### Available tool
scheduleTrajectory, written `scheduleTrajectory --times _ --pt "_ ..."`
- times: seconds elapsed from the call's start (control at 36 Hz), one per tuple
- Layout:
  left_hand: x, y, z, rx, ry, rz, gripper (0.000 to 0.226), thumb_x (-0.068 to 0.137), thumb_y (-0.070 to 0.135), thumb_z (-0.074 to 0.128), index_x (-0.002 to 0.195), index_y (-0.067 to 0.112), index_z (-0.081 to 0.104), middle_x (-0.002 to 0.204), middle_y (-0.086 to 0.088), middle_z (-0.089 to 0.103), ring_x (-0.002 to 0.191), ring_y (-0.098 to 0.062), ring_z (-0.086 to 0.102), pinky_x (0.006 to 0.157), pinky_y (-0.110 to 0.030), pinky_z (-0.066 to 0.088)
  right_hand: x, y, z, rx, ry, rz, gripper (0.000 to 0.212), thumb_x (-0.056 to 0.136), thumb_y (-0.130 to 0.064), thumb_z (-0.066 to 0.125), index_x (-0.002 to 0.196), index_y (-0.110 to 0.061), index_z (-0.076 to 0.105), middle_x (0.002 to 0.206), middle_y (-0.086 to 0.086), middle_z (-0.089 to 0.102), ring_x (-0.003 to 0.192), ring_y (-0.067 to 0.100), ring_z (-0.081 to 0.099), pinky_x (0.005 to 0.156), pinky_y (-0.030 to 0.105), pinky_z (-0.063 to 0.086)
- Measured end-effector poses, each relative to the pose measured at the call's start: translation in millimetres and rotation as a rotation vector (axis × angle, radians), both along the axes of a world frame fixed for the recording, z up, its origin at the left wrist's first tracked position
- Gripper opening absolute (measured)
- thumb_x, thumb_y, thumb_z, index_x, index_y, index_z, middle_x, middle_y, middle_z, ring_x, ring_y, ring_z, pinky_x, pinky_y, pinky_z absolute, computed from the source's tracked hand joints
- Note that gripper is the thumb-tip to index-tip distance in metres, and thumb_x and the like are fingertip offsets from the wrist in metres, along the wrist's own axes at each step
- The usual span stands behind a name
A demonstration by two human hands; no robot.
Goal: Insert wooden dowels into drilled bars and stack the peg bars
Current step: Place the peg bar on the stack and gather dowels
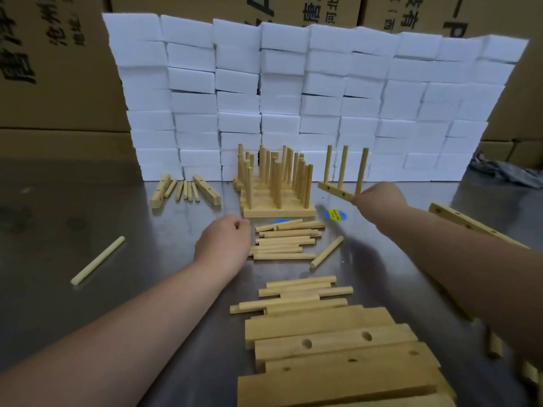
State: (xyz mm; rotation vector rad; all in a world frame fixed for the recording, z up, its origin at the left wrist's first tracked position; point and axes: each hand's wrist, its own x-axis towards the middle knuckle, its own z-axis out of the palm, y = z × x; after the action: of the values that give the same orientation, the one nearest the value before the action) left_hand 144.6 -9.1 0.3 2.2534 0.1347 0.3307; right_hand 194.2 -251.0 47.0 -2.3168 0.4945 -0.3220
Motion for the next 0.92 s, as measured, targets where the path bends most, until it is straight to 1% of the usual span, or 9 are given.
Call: scheduleTrajectory --times 0.19,0.31,0.42,0.5,0.61,0.72,0.78,0.86,0.92 --pt "4.9 -0.3 -2.1 0.043 0.011 -0.003 0.03 0.093 0.036 0.039 0.067 0.026 0.051 0.077 0.006 0.058 0.083 -0.022 0.056 0.081 -0.038 0.046 45.4 14.4 -14.9 -0.108 0.039 0.093 0.012 0.087 -0.023 0.055 0.082 -0.012 0.055 0.088 0.009 0.054 0.079 0.023 0.048 0.069 0.03 0.038" --pt "5.3 -0.5 -2.2 0.073 0.018 -0.007 0.031 0.093 0.035 0.04 0.065 0.028 0.049 0.075 0.007 0.057 0.083 -0.022 0.055 0.084 -0.04 0.046 67.1 28.0 -21.7 -0.101 0.066 0.114 0.029 0.088 -0.024 0.056 0.064 -0.017 0.043 0.09 0.009 0.052 0.08 0.023 0.047 0.07 0.031 0.039" --pt "5.6 -1.0 -2.5 0.082 0.023 -0.013 0.03 0.093 0.035 0.039 0.066 0.028 0.05 0.076 0.006 0.058 0.083 -0.022 0.056 0.085 -0.042 0.046 78.9 44.7 -26.0 -0.207 0.176 0.073 0.031 0.086 -0.036 0.06 0.077 -0.007 0.056 0.075 0.007 0.059 0.067 0.021 0.059 0.06 0.029 0.048" --pt "5.9 -1.3 -2.7 0.087 0.032 -0.023 0.027 0.092 0.034 0.039 0.068 0.03 0.05 0.078 0.007 0.059 0.086 -0.022 0.056 0.086 -0.042 0.045 86.2 48.4 -29.2 -0.222 0.198 0.085 0.03 0.088 -0.031 0.057 0.073 -0.007 0.05 0.065 0.006 0.056 0.054 0.018 0.053 0.043 0.027 0.036" --pt "5.0 -1.9 -1.7 0.088 0.033 -0.032 0.021 0.091 0.033 0.039 0.076 0.032 0.054 0.084 0.007 0.061 0.09 -0.021 0.055 0.089 -0.042 0.044 87.6 46.1 -28.6 -0.231 0.207 0.1 0.025 0.089 -0.025 0.055 0.072 -0.006 0.051 0.057 0.007 0.055 0.048 0.017 0.052 0.041 0.025 0.035" --pt "3.7 -2.9 -0.3 0.108 0.052 -0.04 0.022 0.091 0.035 0.039 0.079 0.032 0.056 0.085 0.007 0.062 0.09 -0.02 0.055 0.089 -0.042 0.044 87.3 44.4 -22.8 -0.228 0.271 0.161 0.022 0.091 -0.02 0.05 0.077 -0.004 0.054 0.069 0.01 0.054 0.066 0.022 0.055 0.06 0.029 0.046" --pt "2.9 -2.7 -0.1 0.112 0.057 -0.041 0.021 0.091 0.034 0.039 0.08 0.031 0.057 0.087 0.006 0.062 0.092 -0.021 0.054 0.09 -0.042 0.043 81.8 45.7 -19.5 -0.221 0.273 0.164 0.019 0.093 -0.016 0.046 0.09 -0.002 0.058 0.079 0.01 0.056 0.08 0.023 0.056 0.068 0.028 0.046" --pt "2.0 -2.7 0.0 0.124 0.062 -0.042 0.023 0.092 0.034 0.039 0.081 0.03 0.059 0.088 0.004 0.064 0.093 -0.022 0.055 0.09 -0.042 0.043 74.3 49.0 -17.5 -0.241 0.223 0.175 0.026 0.095 -0.012 0.047 0.116 -0.005 0.06 0.111 0.008 0.061 0.104 0.021 0.058 0.08 0.024 0.046" --pt "2.0 -3.2 -0.1 0.125 0.07 -0.037 0.025 0.091 0.035 0.039 0.083 0.029 0.062 0.084 0.003 0.065 0.091 -0.023 0.056 0.089 -0.041 0.044 73.9 49.2 -19.3 -0.311 0.24 0.197 0.027 0.093 -0.008 0.048 0.118 -0.004 0.06 0.117 0.007 0.061 0.108 0.021 0.058 0.088 0.024 0.046"
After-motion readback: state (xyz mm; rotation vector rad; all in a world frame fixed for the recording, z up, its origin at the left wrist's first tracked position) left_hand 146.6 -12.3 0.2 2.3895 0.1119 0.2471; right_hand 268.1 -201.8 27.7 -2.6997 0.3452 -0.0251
